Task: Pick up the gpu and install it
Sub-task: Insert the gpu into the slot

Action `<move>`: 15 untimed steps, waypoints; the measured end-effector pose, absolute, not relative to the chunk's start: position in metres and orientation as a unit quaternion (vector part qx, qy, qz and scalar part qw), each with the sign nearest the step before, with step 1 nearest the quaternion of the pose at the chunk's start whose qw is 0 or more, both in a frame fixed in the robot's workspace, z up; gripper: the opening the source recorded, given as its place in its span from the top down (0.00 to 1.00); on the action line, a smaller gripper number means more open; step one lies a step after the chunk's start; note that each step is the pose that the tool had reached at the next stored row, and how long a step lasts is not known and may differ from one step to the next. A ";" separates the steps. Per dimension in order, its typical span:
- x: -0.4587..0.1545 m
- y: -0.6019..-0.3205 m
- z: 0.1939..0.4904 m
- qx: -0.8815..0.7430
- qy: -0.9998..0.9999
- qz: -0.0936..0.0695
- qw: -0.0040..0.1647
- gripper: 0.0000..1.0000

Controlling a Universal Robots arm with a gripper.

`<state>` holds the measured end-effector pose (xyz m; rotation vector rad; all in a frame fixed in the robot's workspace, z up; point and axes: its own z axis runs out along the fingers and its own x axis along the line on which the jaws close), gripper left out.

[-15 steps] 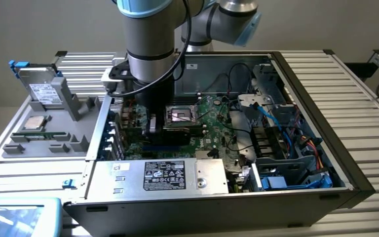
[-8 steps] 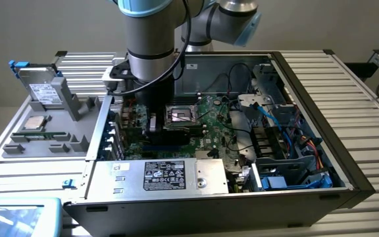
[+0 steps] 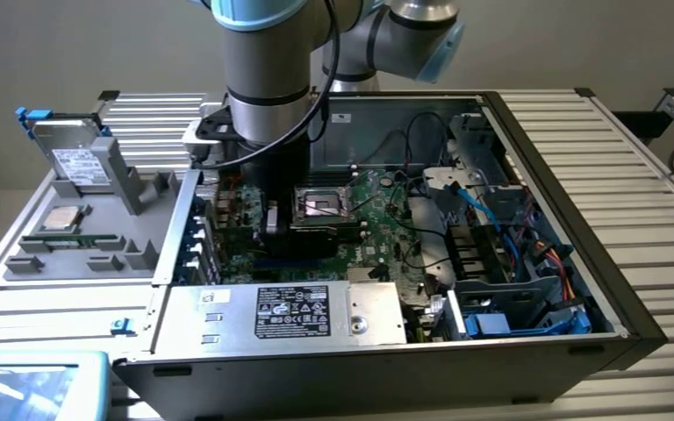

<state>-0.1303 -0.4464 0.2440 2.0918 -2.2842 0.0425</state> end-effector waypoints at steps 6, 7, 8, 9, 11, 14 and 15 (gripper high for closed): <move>-0.130 -0.446 0.244 0.675 -0.737 0.014 0.022 0.71; -0.130 -0.446 0.244 0.675 -0.737 0.014 0.022 0.71; -0.130 -0.446 0.244 0.675 -0.737 0.013 0.022 0.71; -0.130 -0.447 0.244 0.675 -0.737 0.012 0.021 0.71; -0.130 -0.448 0.244 0.675 -0.737 0.011 0.020 0.71; -0.130 -0.448 0.244 0.675 -0.737 0.011 0.020 0.71; -0.130 -0.449 0.244 0.675 -0.737 0.010 0.019 0.71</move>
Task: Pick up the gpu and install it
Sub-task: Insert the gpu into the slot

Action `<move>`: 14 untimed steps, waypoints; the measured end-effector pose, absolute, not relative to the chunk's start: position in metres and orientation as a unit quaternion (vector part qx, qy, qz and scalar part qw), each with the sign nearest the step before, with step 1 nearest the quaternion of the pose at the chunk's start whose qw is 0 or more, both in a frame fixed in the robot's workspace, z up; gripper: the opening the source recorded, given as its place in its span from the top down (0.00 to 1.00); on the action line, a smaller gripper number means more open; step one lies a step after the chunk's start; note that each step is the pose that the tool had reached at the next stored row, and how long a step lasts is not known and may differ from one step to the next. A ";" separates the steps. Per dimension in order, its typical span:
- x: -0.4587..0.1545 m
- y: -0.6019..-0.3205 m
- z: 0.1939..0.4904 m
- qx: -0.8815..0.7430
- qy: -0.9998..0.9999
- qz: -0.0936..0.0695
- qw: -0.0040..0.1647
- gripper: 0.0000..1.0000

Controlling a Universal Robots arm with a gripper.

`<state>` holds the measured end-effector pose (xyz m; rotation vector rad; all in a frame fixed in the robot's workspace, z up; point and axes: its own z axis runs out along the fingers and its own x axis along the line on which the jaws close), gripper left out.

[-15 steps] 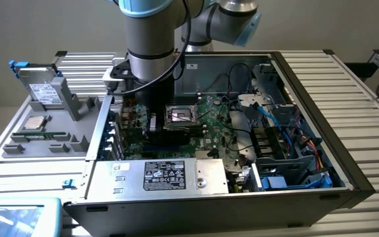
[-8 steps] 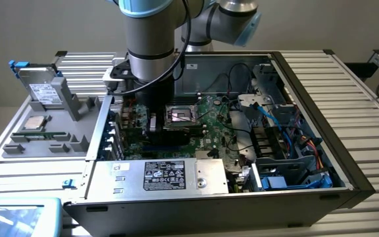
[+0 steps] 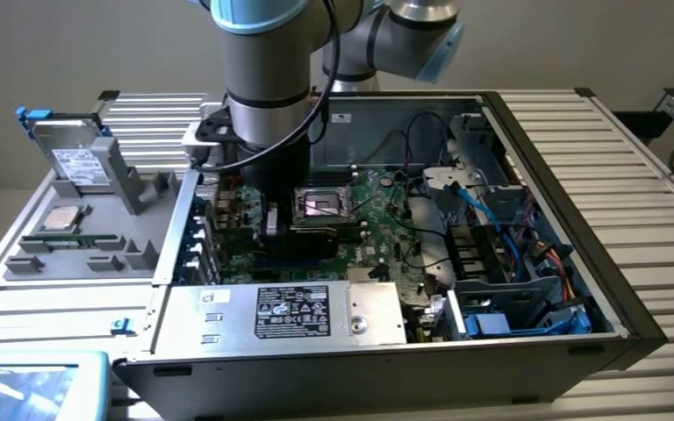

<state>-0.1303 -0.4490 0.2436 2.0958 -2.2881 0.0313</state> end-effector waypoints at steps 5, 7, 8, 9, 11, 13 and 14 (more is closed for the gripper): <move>-0.130 -0.450 0.243 0.675 -0.737 0.009 0.018 0.71; -0.129 -0.450 0.243 0.675 -0.738 0.008 0.018 0.71; -0.130 -0.450 0.243 0.675 -0.738 0.008 0.018 0.71; -0.129 -0.450 0.243 0.675 -0.738 0.008 0.018 0.71; -0.129 -0.450 0.243 0.674 -0.738 0.008 0.017 0.71; -0.129 -0.450 0.243 0.672 -0.740 0.005 0.015 0.71; -0.129 -0.450 0.243 0.671 -0.741 0.005 0.015 0.71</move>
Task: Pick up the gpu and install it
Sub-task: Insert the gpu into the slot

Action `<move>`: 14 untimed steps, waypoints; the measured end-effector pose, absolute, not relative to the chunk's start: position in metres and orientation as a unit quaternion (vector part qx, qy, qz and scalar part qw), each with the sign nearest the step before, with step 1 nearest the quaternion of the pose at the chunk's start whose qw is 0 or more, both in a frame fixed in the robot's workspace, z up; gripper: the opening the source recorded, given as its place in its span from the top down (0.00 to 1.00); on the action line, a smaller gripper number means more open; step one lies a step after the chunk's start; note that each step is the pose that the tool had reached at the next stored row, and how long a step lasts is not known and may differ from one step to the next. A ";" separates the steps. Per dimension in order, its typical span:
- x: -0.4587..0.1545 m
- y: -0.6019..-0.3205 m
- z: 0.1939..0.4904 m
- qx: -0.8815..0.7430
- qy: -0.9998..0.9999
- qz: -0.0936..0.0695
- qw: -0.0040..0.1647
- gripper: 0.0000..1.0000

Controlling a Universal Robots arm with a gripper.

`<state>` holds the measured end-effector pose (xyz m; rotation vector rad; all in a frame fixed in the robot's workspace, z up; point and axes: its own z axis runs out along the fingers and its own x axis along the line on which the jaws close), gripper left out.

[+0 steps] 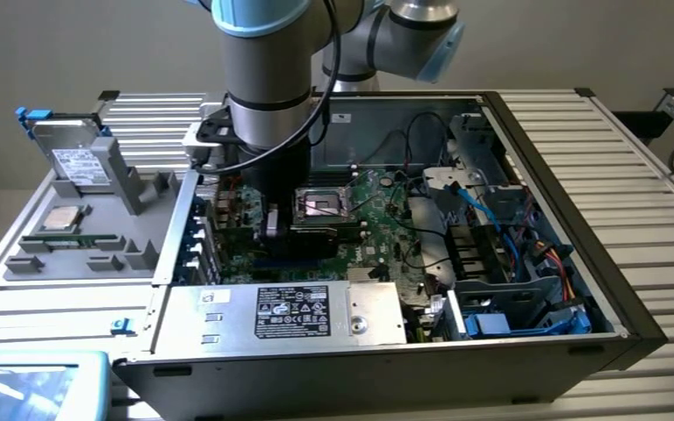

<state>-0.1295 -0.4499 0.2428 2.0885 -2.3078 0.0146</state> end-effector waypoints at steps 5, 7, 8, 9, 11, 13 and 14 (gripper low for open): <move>-0.130 -0.453 0.243 0.670 -0.742 0.003 0.013 0.71; -0.130 -0.453 0.243 0.670 -0.742 0.003 0.013 0.71; -0.130 -0.453 0.243 0.670 -0.742 0.003 0.013 0.71; -0.130 -0.453 0.243 0.670 -0.742 0.003 0.014 0.71; -0.130 -0.453 0.243 0.670 -0.742 0.003 0.013 0.71; -0.130 -0.453 0.243 0.670 -0.742 0.003 0.013 0.71; -0.130 -0.453 0.243 0.670 -0.742 0.003 0.013 0.71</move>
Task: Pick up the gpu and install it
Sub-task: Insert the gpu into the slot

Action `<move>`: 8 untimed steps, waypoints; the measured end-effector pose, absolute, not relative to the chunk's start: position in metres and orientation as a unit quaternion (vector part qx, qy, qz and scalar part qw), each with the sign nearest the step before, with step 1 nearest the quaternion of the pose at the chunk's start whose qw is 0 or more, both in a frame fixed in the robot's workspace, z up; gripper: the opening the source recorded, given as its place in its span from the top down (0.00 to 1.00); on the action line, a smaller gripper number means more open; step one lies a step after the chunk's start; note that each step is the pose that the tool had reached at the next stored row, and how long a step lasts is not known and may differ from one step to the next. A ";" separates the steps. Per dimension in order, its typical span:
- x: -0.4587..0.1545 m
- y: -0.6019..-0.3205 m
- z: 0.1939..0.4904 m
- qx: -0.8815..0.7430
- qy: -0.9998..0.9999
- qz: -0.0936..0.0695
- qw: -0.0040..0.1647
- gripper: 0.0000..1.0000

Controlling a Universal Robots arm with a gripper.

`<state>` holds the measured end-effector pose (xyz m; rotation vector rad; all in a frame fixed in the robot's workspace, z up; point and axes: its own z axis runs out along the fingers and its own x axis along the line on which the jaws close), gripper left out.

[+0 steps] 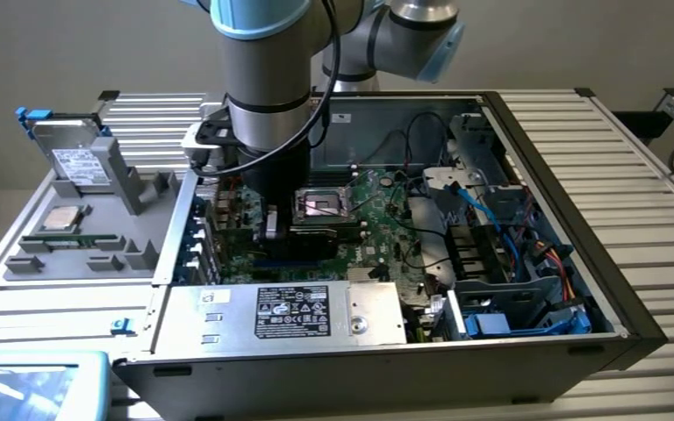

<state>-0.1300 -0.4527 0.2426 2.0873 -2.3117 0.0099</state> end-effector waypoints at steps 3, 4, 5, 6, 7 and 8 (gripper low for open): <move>-0.130 -0.453 0.243 0.670 -0.742 0.003 0.014 0.71; -0.130 -0.453 0.243 0.670 -0.742 0.003 0.013 0.71; -0.130 -0.453 0.243 0.670 -0.742 0.003 0.014 0.71; -0.130 -0.453 0.243 0.670 -0.742 0.003 0.013 0.71; -0.130 -0.453 0.243 0.670 -0.742 0.003 0.013 0.71; -0.130 -0.453 0.243 0.670 -0.742 0.003 0.013 0.71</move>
